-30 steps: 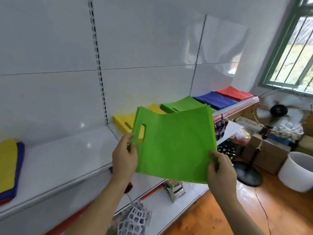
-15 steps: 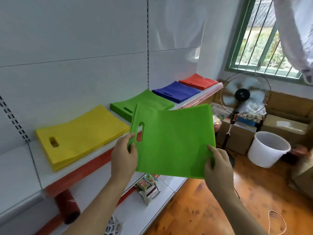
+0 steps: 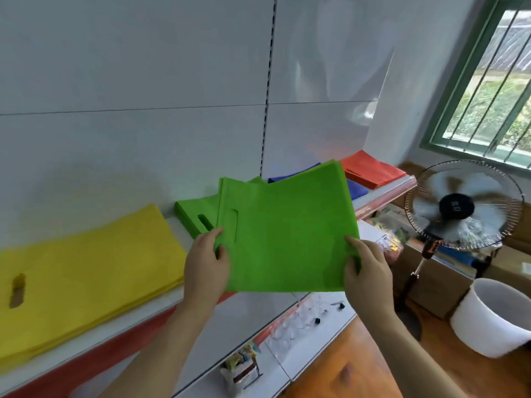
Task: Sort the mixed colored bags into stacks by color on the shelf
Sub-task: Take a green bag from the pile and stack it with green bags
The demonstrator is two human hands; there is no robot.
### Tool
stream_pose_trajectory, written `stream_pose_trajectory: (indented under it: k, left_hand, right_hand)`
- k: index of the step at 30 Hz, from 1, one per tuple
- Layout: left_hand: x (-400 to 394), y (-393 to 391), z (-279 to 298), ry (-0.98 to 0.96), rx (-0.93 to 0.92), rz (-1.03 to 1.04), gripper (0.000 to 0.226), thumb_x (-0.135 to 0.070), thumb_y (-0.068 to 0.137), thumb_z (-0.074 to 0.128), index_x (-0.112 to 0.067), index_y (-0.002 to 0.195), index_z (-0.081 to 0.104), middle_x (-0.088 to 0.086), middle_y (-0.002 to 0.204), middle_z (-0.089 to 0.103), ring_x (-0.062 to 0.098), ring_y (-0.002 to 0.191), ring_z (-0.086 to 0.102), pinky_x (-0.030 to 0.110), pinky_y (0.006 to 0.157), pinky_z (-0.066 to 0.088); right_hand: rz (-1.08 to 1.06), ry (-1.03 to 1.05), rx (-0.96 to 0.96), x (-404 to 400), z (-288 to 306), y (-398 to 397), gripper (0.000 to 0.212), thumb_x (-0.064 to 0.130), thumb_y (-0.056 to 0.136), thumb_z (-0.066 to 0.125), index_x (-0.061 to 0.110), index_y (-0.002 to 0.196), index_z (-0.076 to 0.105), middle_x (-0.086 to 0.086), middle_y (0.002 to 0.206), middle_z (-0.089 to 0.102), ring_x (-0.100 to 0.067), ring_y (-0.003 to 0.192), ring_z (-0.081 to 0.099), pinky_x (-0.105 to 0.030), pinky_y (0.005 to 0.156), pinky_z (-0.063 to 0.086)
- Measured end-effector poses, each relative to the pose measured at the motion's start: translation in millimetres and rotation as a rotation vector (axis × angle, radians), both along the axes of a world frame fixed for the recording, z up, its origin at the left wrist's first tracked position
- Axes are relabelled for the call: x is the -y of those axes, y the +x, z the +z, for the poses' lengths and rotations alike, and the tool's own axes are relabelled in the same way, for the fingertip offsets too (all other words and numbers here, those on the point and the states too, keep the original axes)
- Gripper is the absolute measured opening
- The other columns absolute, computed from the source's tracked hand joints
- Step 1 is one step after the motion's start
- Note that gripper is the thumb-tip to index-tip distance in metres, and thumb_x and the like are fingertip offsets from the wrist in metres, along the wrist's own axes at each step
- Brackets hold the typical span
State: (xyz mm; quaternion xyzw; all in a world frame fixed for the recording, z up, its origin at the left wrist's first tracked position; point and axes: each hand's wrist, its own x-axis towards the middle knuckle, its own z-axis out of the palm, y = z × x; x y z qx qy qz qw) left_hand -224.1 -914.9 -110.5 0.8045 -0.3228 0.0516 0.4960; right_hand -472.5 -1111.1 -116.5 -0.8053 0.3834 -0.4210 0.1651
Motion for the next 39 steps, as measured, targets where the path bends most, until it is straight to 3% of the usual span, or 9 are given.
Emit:
stream_pose_trajectory:
  k: [5, 13, 20, 27, 32, 34, 39]
  left_hand:
    - [24, 24, -3, 0.032, 0.034, 0.155, 0.041, -0.007, 0.100, 0.062, -0.010, 0.140, 0.062, 0.007, 0.137, 0.064, 0.023, 0.127, 0.059, 0.039, 0.107, 0.049]
    - [59, 45, -8, 0.221, 0.046, 0.436, 0.044, -0.012, 0.099, 0.062, -0.010, 0.143, 0.059, 0.007, 0.137, 0.063, 0.024, 0.126, 0.057, 0.039, 0.103, 0.051]
    - [72, 47, -21, 0.461, 0.029, 0.573, 0.045, -0.015, 0.101, 0.058, -0.008, 0.146, 0.056, 0.007, 0.142, 0.057, 0.024, 0.131, 0.052, 0.038, 0.112, 0.045]
    - [78, 48, -26, 0.679, 0.068, 0.599, 0.051, -0.035, 0.103, 0.053, -0.004, 0.143, 0.057, 0.009, 0.138, 0.058, 0.026, 0.130, 0.052, 0.041, 0.114, 0.044]
    - [79, 54, -27, 0.752, 0.062, 0.573, 0.051, -0.038, 0.105, 0.046, -0.006, 0.142, 0.058, 0.008, 0.136, 0.060, 0.023, 0.123, 0.057, 0.037, 0.107, 0.049]
    - [79, 57, -26, 0.777, 0.056, 0.557, 0.050, -0.037, 0.106, 0.044, -0.006, 0.143, 0.057, 0.009, 0.140, 0.060, 0.023, 0.122, 0.059, 0.037, 0.105, 0.051]
    - [79, 56, -18, 0.786, 0.008, 0.552, 0.049, -0.035, 0.108, 0.042, -0.007, 0.147, 0.052, 0.010, 0.144, 0.056, 0.025, 0.122, 0.059, 0.038, 0.100, 0.053]
  right_hand:
    - [0.139, 0.055, 0.012, 61, -4, 64, 0.040, 0.001, 0.097, 0.058, 0.013, 0.134, 0.068, 0.000, 0.126, 0.062, -0.024, 0.107, 0.061, -0.040, 0.096, 0.051]
    - [0.409, 0.066, -0.095, 148, -3, 157, 0.041, 0.005, 0.101, 0.055, 0.017, 0.138, 0.065, 0.006, 0.134, 0.058, -0.010, 0.095, 0.053, -0.030, 0.085, 0.042]
    - [0.572, 0.097, -0.265, 177, -16, 204, 0.042, 0.005, 0.101, 0.053, 0.009, 0.142, 0.063, -0.002, 0.137, 0.059, -0.028, 0.109, 0.064, -0.045, 0.087, 0.057]
    - [0.545, 0.104, -0.472, 179, -26, 218, 0.048, 0.024, 0.101, 0.055, 0.007, 0.146, 0.055, -0.007, 0.147, 0.053, -0.030, 0.130, 0.051, -0.050, 0.103, 0.053]
    - [0.522, 0.025, -0.595, 179, -29, 219, 0.046, 0.045, 0.100, 0.054, 0.009, 0.128, 0.060, -0.008, 0.145, 0.051, -0.032, 0.124, 0.052, -0.048, 0.099, 0.053]
    - [0.523, 0.014, -0.646, 176, -30, 218, 0.053, 0.055, 0.099, 0.049, 0.011, 0.127, 0.059, -0.008, 0.151, 0.045, -0.032, 0.131, 0.049, -0.049, 0.104, 0.051]
    - [0.531, -0.084, -0.749, 175, -22, 219, 0.074, 0.064, 0.102, 0.038, 0.008, 0.150, 0.048, -0.016, 0.172, 0.020, -0.035, 0.159, 0.017, -0.048, 0.128, 0.026]
